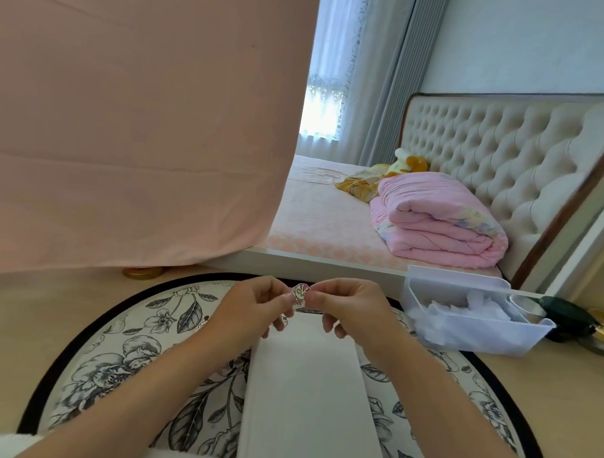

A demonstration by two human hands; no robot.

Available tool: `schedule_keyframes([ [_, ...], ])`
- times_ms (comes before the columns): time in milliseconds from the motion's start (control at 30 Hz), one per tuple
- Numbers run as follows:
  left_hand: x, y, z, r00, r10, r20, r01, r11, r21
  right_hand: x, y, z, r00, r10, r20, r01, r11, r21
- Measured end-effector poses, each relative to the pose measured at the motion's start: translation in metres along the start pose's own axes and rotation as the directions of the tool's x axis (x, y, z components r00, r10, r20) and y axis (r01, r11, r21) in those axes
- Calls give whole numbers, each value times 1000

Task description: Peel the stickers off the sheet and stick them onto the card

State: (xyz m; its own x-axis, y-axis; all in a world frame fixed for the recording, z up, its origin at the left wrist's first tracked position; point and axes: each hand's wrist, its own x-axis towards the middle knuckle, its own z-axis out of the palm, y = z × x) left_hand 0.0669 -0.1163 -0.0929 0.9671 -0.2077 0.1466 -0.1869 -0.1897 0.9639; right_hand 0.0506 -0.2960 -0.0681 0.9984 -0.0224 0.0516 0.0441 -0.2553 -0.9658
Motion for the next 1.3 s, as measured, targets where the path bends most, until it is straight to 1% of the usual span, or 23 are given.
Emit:
schedule_keyframes([
  [133, 6, -7, 0, 999, 40, -12, -39, 997, 60, 3, 5, 4, 1000, -10, -19, 9, 1000, -26],
  [267, 11, -12, -1, 994, 107, -37, -102, 988, 115, 8, 6, 10, 995, -52, -88, 50, 998, -24],
  [367, 13, -17, -4, 988, 154, 4, -152, 978, 145, 11, 8, 10, 993, -85, -78, 82, 996, -34],
  [433, 14, -19, -5, 984, 178, -14, -173, 970, 170, 13, 8, 9, 994, -86, -67, 85, 996, -23],
  [500, 14, -21, -6, 976, 214, -38, -199, 950, 241, 15, 9, 6, 994, -90, -69, 88, 996, -33],
  [567, 14, -25, -11, 966, 258, -20, -228, 886, 403, 19, 11, 1, 994, -84, -76, 79, 995, -65],
  [633, 15, -31, -18, 947, 314, 70, -293, 752, 590, 22, 13, -7, 998, -54, -37, 47, 985, -167],
  [667, 14, -33, -20, 937, 327, 125, -328, 694, 641, 23, 15, -10, 1000, -22, 7, 23, 969, -247],
  [700, 13, -35, -22, 931, 322, 174, -353, 665, 658, 24, 17, -11, 998, 25, 58, -5, 947, -321],
  [767, 10, -39, -20, 930, 277, 242, -367, 650, 665, 26, 20, -7, 983, 123, 134, -59, 913, -403],
  [833, 9, -43, -17, 931, 249, 268, -366, 639, 676, 31, 21, -1, 973, 161, 163, -64, 874, -482],
  [933, 10, -46, -15, 936, 238, 260, -352, 662, 662, 38, 21, 7, 973, 161, 166, -39, 823, -567],
  [1300, 14, -51, -15, 938, 227, 261, -345, 677, 650, 44, 26, 11, 984, 100, 146, 21, 756, -654],
])
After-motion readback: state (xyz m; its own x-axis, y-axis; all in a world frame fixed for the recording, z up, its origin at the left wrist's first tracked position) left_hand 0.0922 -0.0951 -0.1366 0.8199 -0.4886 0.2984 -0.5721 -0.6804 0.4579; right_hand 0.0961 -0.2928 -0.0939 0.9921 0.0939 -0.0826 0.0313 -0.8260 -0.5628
